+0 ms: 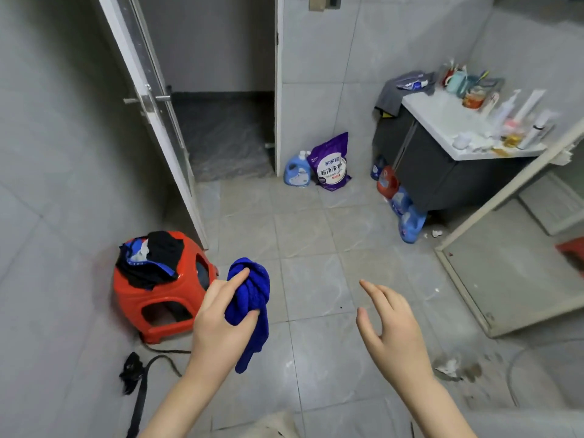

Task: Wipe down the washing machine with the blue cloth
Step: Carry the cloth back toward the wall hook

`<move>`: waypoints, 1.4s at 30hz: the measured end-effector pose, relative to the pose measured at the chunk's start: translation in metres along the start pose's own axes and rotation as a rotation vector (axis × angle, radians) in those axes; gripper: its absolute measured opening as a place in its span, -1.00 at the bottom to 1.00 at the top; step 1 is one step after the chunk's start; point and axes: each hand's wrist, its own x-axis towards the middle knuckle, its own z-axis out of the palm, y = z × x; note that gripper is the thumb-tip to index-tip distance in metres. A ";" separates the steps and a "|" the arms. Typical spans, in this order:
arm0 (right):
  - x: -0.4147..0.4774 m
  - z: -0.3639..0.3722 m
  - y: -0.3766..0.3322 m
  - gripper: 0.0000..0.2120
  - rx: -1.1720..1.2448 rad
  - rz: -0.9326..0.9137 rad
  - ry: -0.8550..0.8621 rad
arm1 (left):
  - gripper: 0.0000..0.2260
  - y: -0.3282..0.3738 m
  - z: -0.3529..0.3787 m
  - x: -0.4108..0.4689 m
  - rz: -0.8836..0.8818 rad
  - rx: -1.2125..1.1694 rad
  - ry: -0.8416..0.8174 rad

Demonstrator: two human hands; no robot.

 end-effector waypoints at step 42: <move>0.992 0.109 0.175 -0.61 0.111 -0.124 -0.074 | -0.35 0.041 0.359 0.920 0.101 0.098 -0.094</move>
